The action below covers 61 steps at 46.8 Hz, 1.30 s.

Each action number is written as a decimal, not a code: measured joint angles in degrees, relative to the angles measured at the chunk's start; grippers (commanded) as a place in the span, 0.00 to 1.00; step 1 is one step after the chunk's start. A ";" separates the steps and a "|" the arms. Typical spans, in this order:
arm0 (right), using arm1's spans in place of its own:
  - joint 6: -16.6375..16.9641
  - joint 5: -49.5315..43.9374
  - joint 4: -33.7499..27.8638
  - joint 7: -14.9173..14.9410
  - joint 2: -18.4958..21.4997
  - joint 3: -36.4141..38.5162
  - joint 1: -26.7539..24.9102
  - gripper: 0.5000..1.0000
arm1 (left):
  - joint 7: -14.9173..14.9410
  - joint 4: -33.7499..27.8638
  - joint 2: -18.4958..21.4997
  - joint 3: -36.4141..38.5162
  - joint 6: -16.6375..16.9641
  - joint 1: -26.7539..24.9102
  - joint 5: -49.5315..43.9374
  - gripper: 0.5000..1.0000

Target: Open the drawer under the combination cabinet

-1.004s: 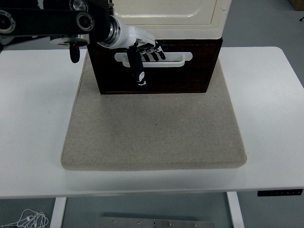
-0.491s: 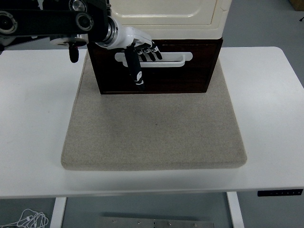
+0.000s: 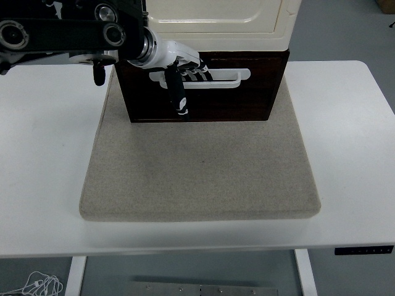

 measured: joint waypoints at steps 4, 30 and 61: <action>0.00 0.00 0.00 0.00 0.00 0.00 -0.01 0.85 | -0.01 -0.09 0.11 -0.13 -0.92 -0.08 0.03 1.00; 0.01 0.00 0.00 0.00 0.00 0.00 -0.04 0.85 | -0.11 -0.53 1.39 -3.19 -10.07 -1.12 0.02 1.00; 0.02 0.00 0.00 0.00 0.00 -0.01 -0.06 0.85 | -0.04 -1.01 2.11 -5.29 -18.20 -1.24 0.04 1.00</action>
